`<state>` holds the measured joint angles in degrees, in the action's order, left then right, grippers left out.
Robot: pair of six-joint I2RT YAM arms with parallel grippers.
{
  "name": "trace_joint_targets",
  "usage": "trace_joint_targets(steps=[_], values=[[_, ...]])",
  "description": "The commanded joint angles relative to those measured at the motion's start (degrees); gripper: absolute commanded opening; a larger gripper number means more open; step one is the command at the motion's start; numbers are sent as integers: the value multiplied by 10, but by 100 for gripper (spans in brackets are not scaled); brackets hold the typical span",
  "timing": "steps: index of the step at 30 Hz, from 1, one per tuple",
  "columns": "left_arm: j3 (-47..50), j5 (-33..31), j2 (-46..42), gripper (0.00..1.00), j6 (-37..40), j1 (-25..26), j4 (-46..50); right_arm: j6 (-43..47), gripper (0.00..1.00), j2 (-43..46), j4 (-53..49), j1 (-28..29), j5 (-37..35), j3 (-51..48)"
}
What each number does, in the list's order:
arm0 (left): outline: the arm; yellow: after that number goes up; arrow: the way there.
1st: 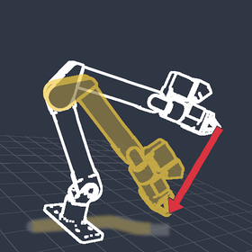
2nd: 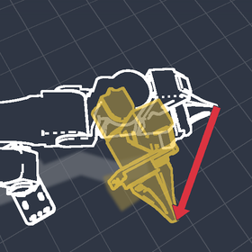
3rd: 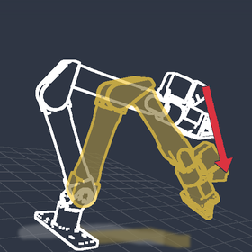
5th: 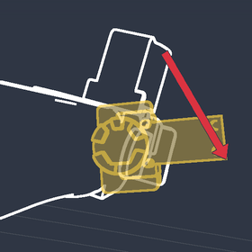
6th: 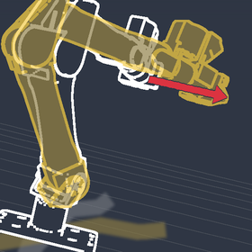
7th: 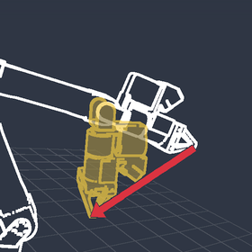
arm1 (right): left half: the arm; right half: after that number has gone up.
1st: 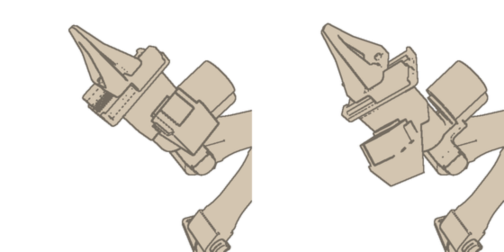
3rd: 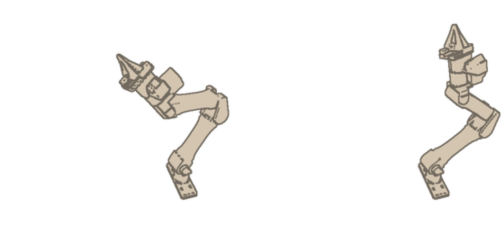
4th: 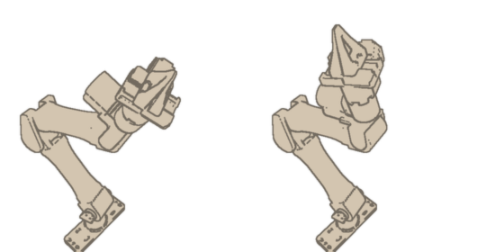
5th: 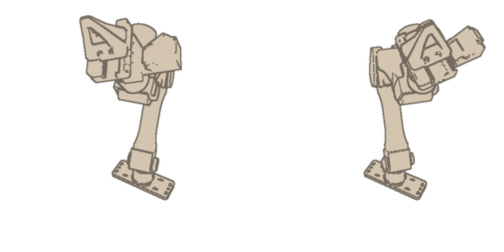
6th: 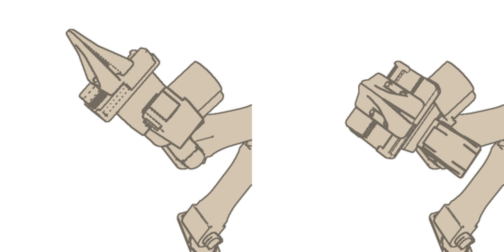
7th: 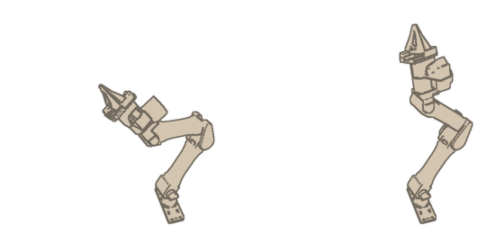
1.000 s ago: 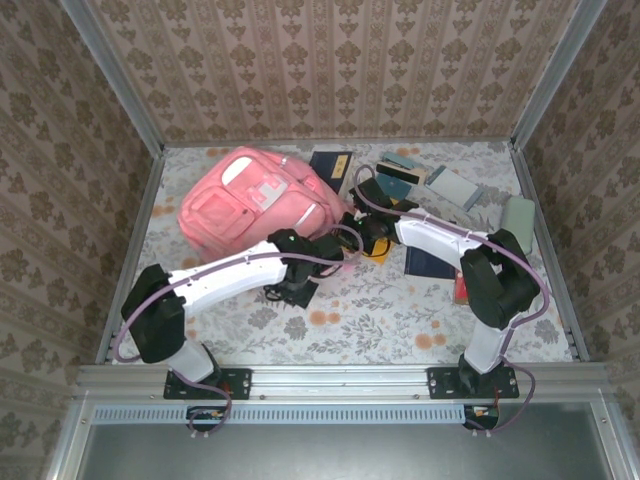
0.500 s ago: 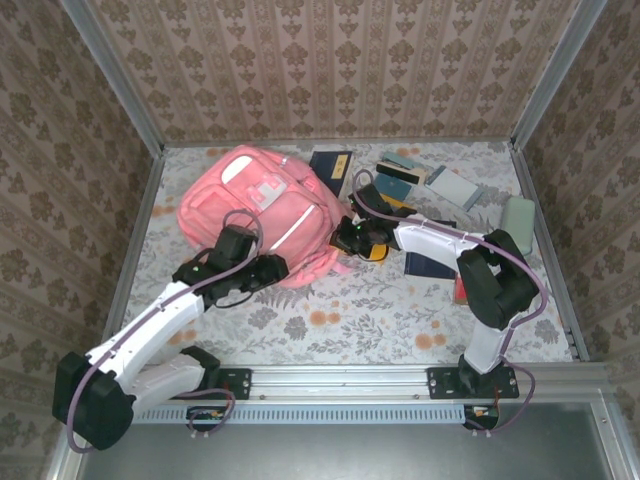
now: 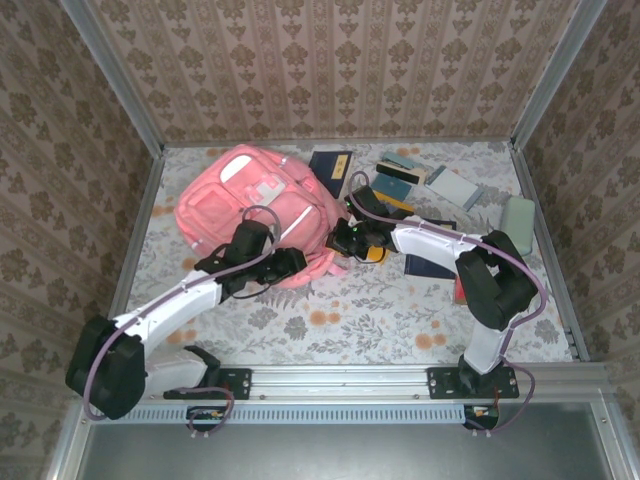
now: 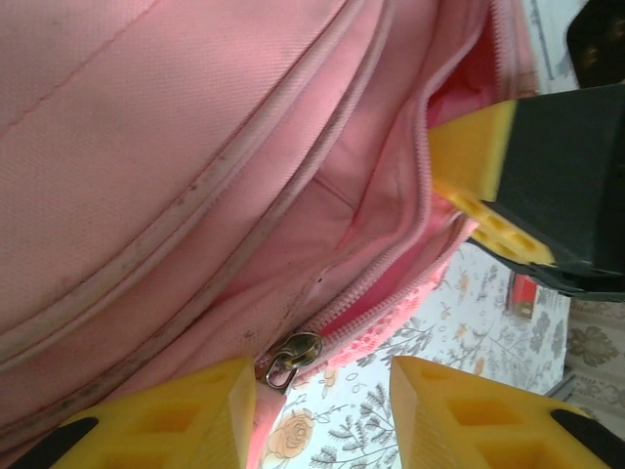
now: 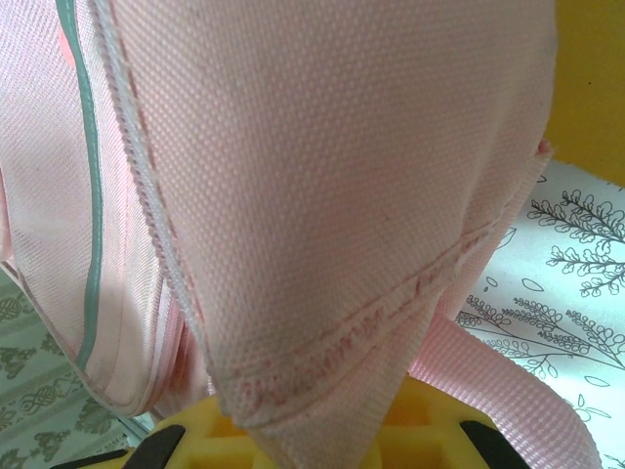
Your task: Pack the student bag
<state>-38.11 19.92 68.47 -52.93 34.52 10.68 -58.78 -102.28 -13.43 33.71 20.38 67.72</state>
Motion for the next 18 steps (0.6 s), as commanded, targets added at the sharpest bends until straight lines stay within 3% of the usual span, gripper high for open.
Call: trace_joint_targets(steps=[1,5,18], values=[[-11,-9,-1,41,25,5,29,-7,0,29,35,3,10,12],[-12,-18,-14,41,42,5,69,-7,0,31,34,3,8,11],[38,50,-21,33,37,-8,32,-7,0,24,34,3,11,18]])
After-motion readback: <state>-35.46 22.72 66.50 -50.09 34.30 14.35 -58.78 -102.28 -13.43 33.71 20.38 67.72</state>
